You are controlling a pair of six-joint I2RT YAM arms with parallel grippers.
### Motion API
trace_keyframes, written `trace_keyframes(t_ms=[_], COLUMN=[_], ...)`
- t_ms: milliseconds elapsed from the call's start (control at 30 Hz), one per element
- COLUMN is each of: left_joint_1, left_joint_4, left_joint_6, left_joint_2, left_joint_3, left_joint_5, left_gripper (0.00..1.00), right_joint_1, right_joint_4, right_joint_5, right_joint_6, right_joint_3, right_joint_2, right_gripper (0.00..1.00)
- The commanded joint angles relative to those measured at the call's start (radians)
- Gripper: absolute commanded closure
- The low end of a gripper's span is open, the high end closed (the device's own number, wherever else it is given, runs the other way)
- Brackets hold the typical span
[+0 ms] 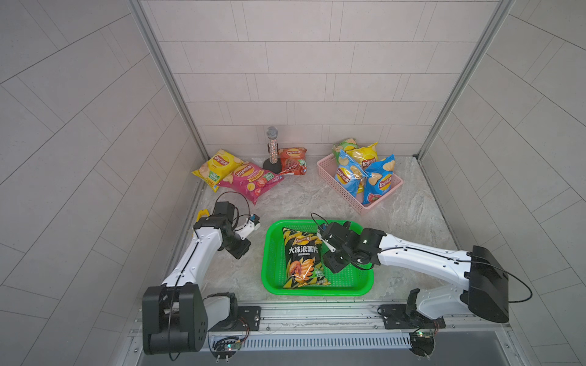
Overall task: Put the potato chips into the basket
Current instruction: Place the potato chip in the basket, then adjust the basket at the center of the board.
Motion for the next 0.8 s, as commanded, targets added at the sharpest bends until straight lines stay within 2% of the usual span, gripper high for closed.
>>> trace_keyframes(t_ms=[0,333,567,767], left_joint_1=[-0.049,-0.146,-0.158,-0.162], left_joint_4=[-0.033,-0.022,-0.026,-0.028], left_joint_6=[0.018,-0.021,-0.020,-0.026], left_joint_2=[-0.007,0.003,-0.002,-0.005], left_joint_3=[-0.012,0.001,0.002,0.009], left_joint_5=[0.038,0.056,0.061,0.064], left_gripper=[0.79,0.78,0.78,0.78], right_joint_1=[0.011,0.035,0.067,0.085], right_joint_4=[0.016,0.119,0.155,0.177], right_joint_5=[0.031,0.000,-0.045,-0.091], right_joint_6=[-0.027,-0.056,-0.047,-0.026], right_joint_3=[0.022,0.079,0.140,0.158], right_joint_2=[0.048,0.193,0.274,0.288], right_gripper=[0.48,0.50,0.50,0.50])
